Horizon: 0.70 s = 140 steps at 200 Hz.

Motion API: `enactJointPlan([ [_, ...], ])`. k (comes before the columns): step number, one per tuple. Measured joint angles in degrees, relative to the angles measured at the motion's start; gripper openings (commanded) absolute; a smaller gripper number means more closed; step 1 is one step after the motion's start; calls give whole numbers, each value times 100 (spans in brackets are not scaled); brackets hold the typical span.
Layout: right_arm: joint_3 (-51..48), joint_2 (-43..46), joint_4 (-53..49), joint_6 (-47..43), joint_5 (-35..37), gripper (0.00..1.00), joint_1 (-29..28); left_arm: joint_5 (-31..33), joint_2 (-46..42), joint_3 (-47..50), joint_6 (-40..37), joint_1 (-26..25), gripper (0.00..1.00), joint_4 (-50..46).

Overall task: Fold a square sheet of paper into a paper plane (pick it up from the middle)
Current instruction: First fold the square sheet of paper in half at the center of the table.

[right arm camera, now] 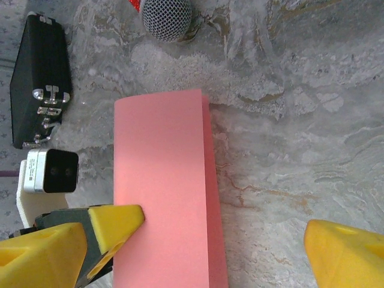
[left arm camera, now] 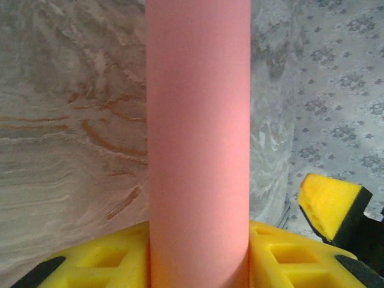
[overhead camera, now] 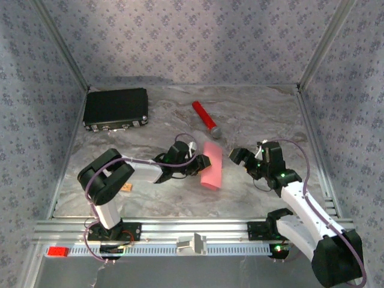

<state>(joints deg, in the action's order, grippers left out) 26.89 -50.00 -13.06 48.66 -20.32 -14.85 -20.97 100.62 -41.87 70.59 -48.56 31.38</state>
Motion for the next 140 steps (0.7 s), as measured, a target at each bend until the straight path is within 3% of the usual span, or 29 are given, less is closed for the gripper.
enactJointPlan([
  [69, -7, -68, 66, 0, -118, 94, 0, 332, 0, 2, -114, -39, 40, -625],
  [140, -9, -68, 92, 0, -125, 96, -2, 664, -31, -258, -584, -175, 54, -1375],
])
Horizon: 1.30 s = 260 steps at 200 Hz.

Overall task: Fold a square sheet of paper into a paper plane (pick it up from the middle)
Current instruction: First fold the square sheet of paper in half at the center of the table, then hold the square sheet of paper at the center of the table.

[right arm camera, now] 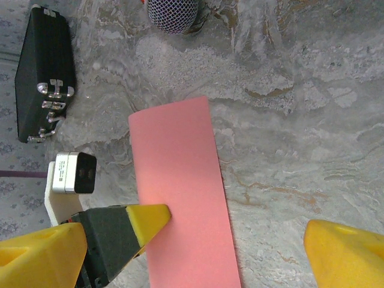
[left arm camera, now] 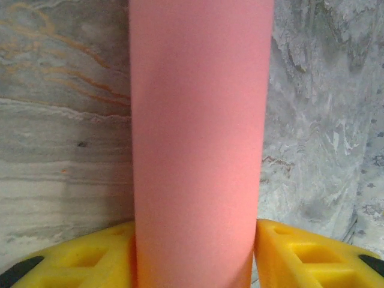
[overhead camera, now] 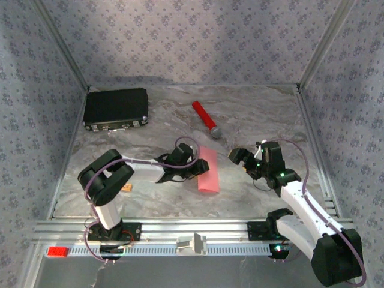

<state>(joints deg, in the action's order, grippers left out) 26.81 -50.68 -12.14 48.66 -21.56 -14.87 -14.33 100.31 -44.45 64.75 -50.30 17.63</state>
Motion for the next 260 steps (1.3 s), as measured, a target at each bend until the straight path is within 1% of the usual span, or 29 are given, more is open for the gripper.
enactJointPlan([
  [44, -28, 7, 136, 2, -37, 97, -35, 363, -144, -245, -433, -50, 63, -780],
  [83, -42, 4, 170, 0, -37, 97, -76, 625, -337, -267, -688, -50, 63, -1226],
  [143, -42, 0, 170, 0, -35, 97, -140, 699, -345, -479, -1014, -50, 62, -1740],
  [228, -42, -181, 170, 0, -35, 97, -216, 822, -181, -704, -1088, -46, 62, -2092],
  [243, -42, -229, 168, 0, -35, 93, -234, 811, -142, -776, -1161, -46, 63, -2201],
  [260, -42, -286, 168, 0, -37, 91, -245, 796, -120, -820, -1189, -46, 64, -2251],
])
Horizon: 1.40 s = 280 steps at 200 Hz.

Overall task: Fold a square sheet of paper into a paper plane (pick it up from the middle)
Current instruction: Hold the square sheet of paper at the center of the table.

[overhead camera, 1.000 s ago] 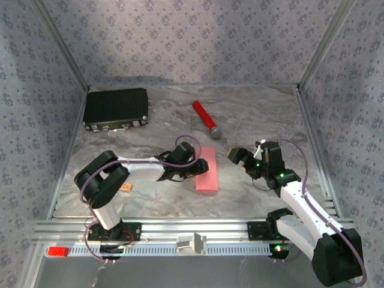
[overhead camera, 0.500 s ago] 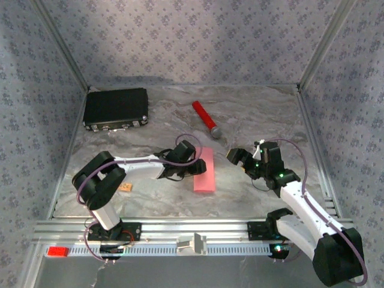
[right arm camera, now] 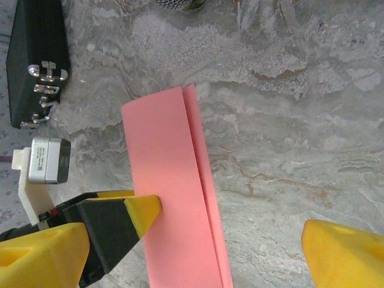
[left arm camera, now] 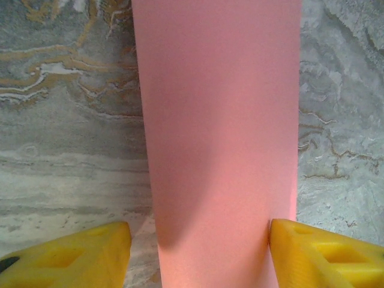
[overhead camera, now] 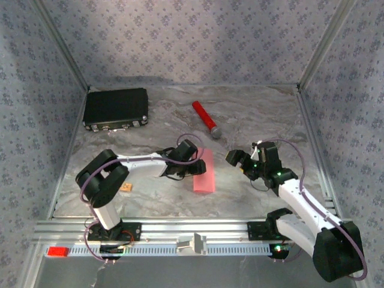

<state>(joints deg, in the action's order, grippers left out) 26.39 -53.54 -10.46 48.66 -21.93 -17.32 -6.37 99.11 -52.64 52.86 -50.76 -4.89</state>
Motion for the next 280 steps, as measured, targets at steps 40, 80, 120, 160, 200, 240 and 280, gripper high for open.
enactJointPlan([
  [40, 0, -170, 2, -7, -2, 82, -61, -22, 68, -96, -66, 0, 66, -107],
  [80, 24, -444, 9, -24, -28, 78, -144, -22, 232, -400, -98, 0, 68, -494],
  [120, 120, -743, 44, -50, -74, 66, -254, -22, 404, -702, -138, 0, 68, -903],
  [160, 249, -1134, 192, -92, -173, 47, -439, -24, 505, -874, -229, -2, 67, -1143],
  [200, 315, -1633, 446, -42, -278, 23, -651, -22, 531, -916, -254, -4, 67, -1198],
  [240, 385, -2146, 732, 31, -326, 16, -872, -22, 533, -920, -293, -7, 67, -1207],
  [280, 564, -2603, 1051, 68, -400, 11, -1045, -22, 538, -920, -293, -7, 67, -1207],
])
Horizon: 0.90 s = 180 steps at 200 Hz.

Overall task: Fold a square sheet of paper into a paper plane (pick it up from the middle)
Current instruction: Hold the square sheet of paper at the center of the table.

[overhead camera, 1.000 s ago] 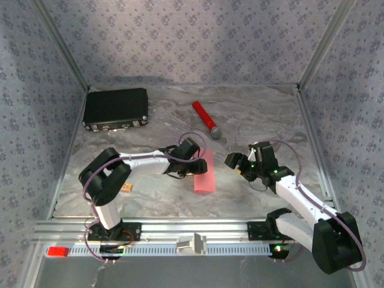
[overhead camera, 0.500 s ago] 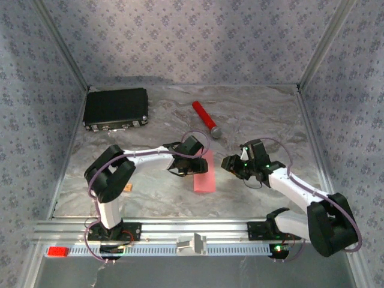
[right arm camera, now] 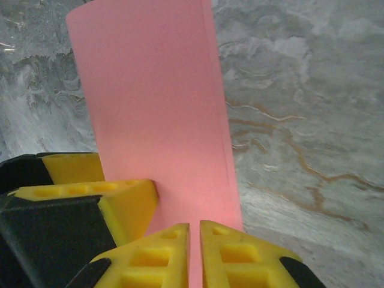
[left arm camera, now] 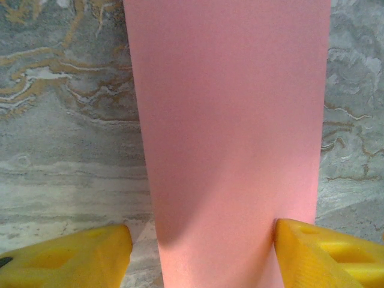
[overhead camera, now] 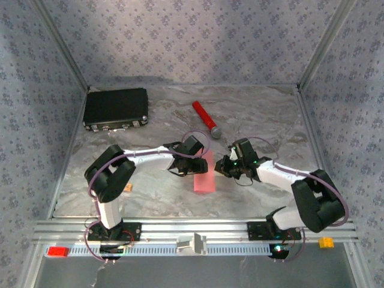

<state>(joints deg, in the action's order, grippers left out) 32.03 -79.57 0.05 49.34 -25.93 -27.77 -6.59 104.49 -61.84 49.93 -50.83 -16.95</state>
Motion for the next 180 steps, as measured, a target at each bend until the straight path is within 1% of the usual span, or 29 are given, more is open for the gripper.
enactJointPlan([
  [22, 48, -256, 188, 68, -55, 8, -68, 22, 0, 0, 0, -13, 67, 0],
  [71, 125, -691, 494, 85, -205, 6, -164, 44, 0, 0, 2, -20, 67, 0],
  [90, 142, -782, 562, 83, -240, 6, -170, 44, 0, 0, 2, -20, 67, 0],
  [127, 160, -1095, 608, 85, -251, 2, -168, 50, -7, 0, 2, -28, 67, 2],
  [159, 140, -1102, 675, 127, -223, 1, -179, 66, -98, 74, 4, -52, 68, 87],
  [180, 131, -1095, 684, 131, -199, 1, -179, 57, -262, 280, 24, -61, 70, 339],
])
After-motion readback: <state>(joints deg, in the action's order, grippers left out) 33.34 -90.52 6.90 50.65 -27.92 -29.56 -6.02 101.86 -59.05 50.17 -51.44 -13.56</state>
